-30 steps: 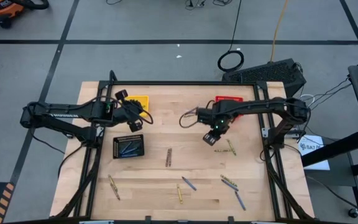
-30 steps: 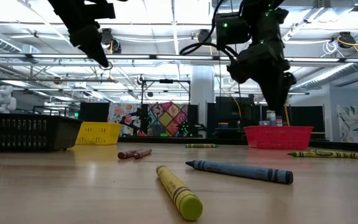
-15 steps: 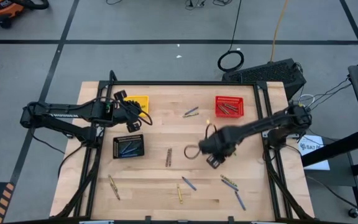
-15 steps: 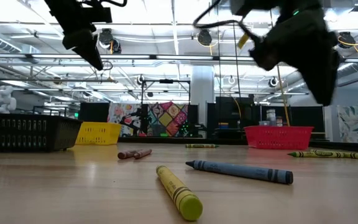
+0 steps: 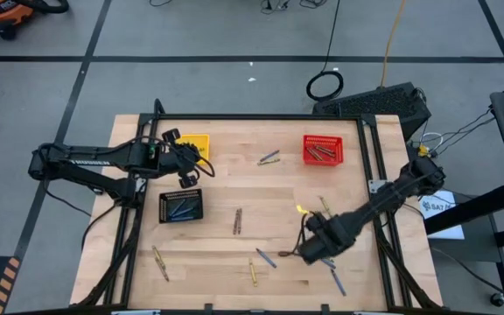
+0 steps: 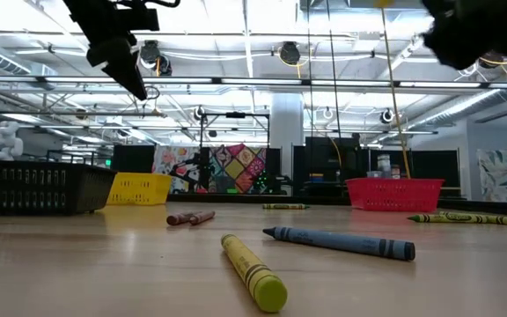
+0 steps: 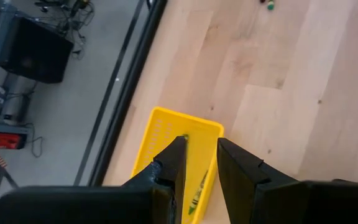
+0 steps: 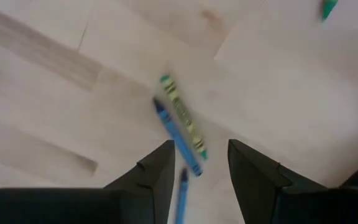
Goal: Sort crayons
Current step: Put the blue crayon into the black bin
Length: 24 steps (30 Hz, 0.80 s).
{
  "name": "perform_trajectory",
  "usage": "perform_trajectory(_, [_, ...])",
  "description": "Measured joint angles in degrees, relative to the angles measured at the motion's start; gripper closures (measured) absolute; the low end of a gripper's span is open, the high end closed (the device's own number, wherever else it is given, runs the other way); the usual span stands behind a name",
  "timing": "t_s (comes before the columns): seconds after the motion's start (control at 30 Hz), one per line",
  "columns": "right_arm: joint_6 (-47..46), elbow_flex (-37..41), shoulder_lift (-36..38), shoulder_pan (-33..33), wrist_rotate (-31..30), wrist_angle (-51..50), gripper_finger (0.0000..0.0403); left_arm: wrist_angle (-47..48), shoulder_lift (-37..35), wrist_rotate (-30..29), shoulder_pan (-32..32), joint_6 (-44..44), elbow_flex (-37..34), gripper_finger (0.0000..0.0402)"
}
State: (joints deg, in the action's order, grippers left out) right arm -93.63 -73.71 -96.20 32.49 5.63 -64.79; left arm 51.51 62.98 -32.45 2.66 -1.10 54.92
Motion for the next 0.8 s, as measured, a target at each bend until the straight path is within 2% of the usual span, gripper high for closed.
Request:
perform_trajectory(0.53, [-24.3, 0.0, -0.9, 14.5, 0.4, 9.2, 0.0268, 0.0, 0.0, 1.0, 0.0, 0.1, 0.0, 0.0317])
perform_trajectory(0.63, [-27.4, 0.0, -2.5, 16.7, 0.4, 10.1, 0.0268, -0.1, 0.0, 1.0, 0.0, 0.0, 0.0, 0.0317])
perform_trajectory(0.8, [-29.9, 0.0, -6.4, 19.2, 0.4, 17.1, 0.0268, -0.8, 0.0, 1.0, 0.0, 0.0, 0.0, 0.0317])
